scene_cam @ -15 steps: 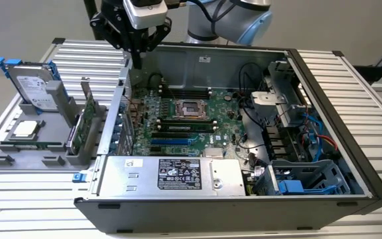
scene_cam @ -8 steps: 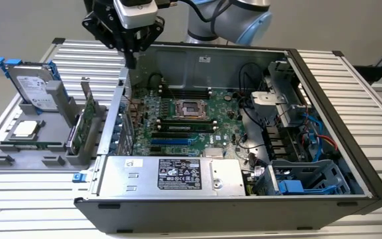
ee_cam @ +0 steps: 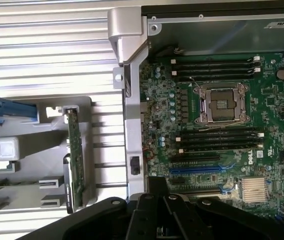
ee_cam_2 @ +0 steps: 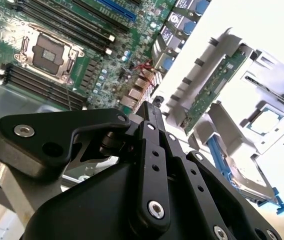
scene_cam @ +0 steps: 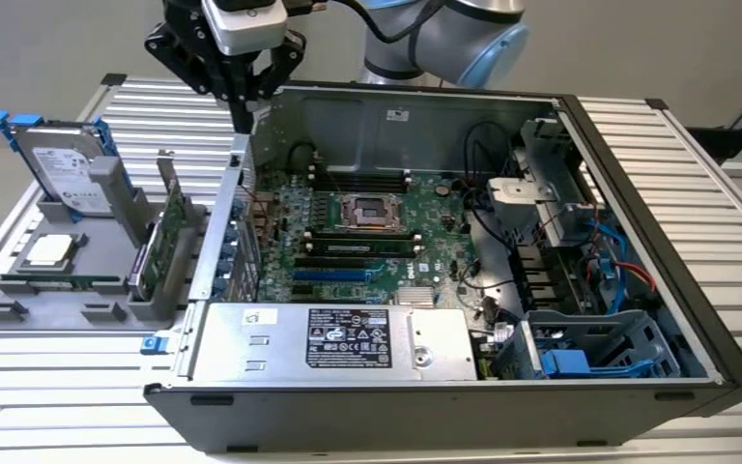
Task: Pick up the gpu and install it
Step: 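Reach for the gpu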
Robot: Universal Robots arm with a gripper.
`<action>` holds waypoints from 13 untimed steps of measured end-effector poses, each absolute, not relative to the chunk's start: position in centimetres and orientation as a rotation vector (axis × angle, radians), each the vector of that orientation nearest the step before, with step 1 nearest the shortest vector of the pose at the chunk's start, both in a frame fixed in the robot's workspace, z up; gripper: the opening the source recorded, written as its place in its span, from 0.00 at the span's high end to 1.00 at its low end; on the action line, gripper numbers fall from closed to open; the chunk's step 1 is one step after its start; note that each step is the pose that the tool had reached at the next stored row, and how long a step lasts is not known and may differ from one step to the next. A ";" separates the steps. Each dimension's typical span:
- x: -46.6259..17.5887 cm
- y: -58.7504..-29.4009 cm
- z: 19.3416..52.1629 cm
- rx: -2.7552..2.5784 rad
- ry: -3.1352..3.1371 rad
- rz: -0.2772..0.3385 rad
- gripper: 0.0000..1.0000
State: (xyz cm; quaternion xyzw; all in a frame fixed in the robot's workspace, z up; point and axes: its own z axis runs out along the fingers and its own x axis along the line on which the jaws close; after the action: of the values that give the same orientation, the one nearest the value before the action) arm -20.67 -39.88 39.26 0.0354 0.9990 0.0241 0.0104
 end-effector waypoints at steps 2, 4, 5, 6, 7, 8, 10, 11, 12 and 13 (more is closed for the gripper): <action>-21.0 -39.9 39.3 0.110 3.118 0.075 1.00; -21.3 -39.9 39.3 0.110 3.118 0.075 1.00; -21.4 -39.9 39.3 0.110 3.118 0.075 1.00; -21.6 -39.9 39.3 0.110 3.118 0.075 1.00; -21.7 -39.9 39.3 0.110 3.118 0.075 1.00; -21.9 -39.9 39.3 0.110 3.118 0.075 1.00; -22.1 -39.9 39.3 0.110 3.118 0.075 1.00; -22.3 -39.9 39.3 0.111 3.118 0.075 1.00; -22.4 -39.9 39.3 0.110 3.118 0.075 1.00; -22.6 -39.9 39.3 0.110 3.118 0.075 1.00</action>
State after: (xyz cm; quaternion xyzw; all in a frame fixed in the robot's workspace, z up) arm -22.62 -39.88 39.26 0.0354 0.9990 0.0240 0.0104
